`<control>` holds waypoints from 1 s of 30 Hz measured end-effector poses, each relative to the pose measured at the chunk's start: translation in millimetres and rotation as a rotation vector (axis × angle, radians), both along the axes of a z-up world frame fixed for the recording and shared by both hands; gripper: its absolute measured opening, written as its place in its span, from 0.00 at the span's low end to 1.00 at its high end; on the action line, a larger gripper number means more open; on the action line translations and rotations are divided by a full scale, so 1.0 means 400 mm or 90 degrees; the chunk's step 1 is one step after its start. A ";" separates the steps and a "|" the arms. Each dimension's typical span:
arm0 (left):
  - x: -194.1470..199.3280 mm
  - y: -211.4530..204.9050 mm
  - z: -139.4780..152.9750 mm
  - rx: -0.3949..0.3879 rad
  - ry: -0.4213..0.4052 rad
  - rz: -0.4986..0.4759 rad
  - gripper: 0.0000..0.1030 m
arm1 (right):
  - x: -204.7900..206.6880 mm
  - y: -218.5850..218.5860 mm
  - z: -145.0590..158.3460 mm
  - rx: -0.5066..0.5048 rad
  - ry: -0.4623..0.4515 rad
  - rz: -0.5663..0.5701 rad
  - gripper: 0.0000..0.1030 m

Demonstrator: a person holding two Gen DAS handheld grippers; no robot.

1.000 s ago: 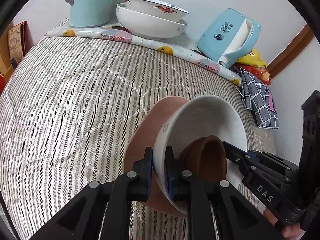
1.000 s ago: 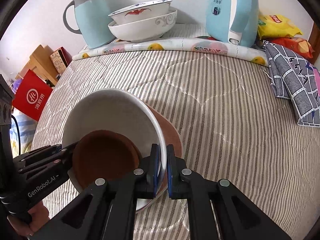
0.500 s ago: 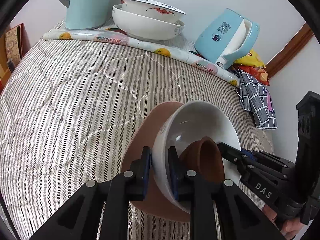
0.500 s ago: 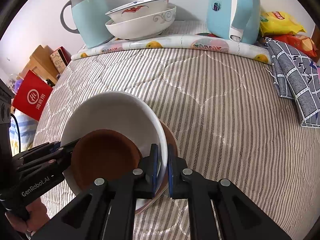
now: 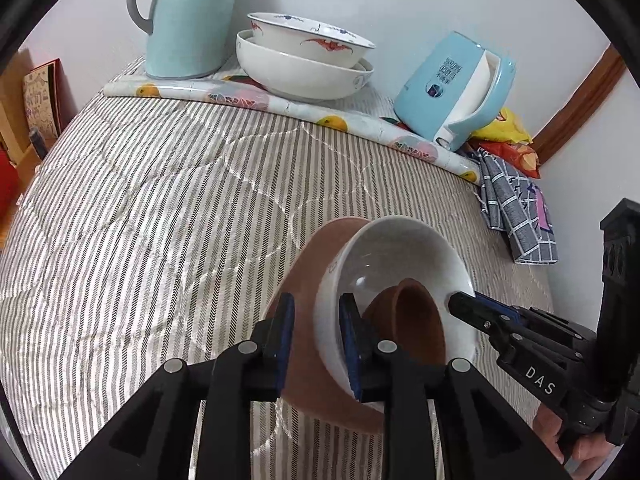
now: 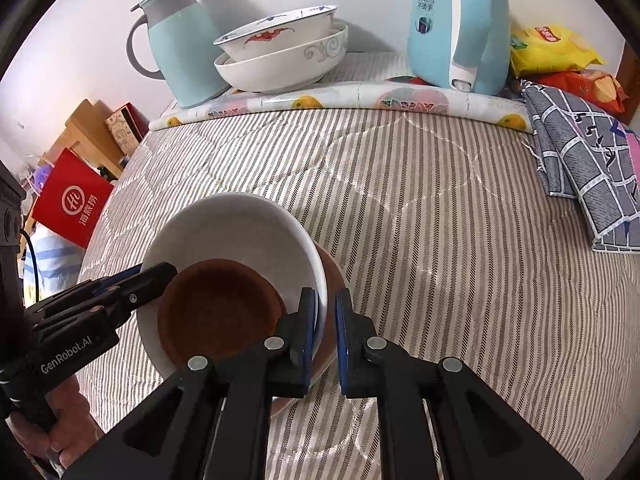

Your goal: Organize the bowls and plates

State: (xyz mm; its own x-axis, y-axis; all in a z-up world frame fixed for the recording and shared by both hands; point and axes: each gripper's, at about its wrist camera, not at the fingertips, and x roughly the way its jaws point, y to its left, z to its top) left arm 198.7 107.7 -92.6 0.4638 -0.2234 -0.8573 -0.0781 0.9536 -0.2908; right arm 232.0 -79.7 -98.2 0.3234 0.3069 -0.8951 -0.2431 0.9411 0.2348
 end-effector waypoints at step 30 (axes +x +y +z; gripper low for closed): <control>-0.250 -0.144 0.243 0.125 -0.184 0.048 0.76 | -0.276 -0.170 0.242 -0.068 -0.198 -0.091 0.59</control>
